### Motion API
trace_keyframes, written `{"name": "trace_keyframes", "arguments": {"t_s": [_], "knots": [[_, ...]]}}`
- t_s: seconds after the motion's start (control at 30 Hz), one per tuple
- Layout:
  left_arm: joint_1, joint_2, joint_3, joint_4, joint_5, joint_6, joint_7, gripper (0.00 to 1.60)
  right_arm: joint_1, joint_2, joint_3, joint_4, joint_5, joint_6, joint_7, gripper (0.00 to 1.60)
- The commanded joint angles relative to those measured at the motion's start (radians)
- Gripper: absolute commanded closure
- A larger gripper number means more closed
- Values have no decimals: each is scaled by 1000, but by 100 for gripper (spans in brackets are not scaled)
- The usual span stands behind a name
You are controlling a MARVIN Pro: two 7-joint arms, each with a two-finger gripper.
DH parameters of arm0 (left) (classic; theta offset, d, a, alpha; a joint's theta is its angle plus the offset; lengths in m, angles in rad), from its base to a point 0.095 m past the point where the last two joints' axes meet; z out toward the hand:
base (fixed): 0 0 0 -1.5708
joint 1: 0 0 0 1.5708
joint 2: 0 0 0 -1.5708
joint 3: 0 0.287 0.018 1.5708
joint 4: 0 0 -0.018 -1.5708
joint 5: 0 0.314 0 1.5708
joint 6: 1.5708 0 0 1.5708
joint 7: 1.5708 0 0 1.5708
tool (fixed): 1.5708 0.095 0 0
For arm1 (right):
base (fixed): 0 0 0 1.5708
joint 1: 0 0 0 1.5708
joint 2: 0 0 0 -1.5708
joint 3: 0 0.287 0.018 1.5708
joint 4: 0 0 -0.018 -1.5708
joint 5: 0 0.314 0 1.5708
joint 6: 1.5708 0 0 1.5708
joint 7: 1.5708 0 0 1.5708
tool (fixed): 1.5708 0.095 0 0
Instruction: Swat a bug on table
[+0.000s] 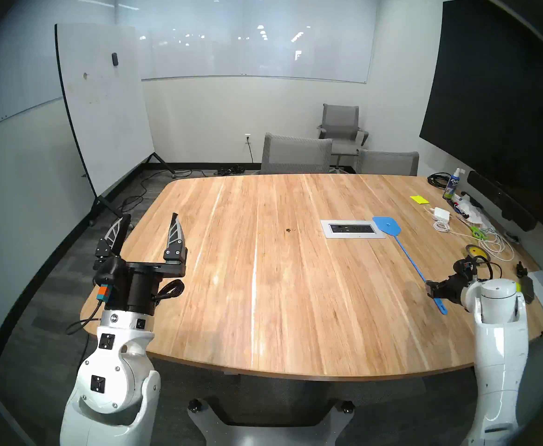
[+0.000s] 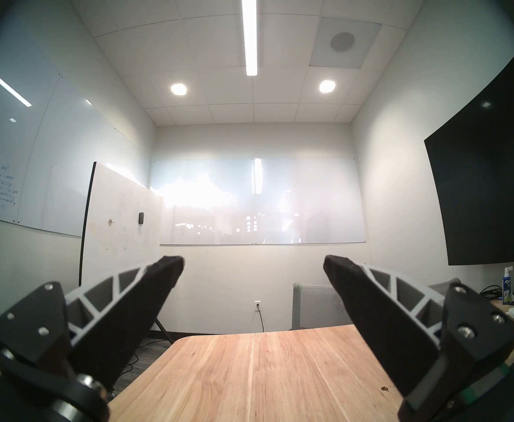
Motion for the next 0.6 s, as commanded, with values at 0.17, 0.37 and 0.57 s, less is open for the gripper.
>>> {"name": "trace_keyframes", "arguments": {"t_s": [0.17, 0.37, 0.57], "knots": [[2, 0, 1, -20, 0, -2, -1, 0, 84, 77, -39, 75, -3, -22, 53, 0], [2, 0, 1, -20, 0, -2, -1, 0, 115, 84, -64, 120, -16, -24, 43, 0], [1, 0, 1, -20, 0, -2, -1, 0, 145, 89, -80, 158, -24, -27, 46, 0]]}}
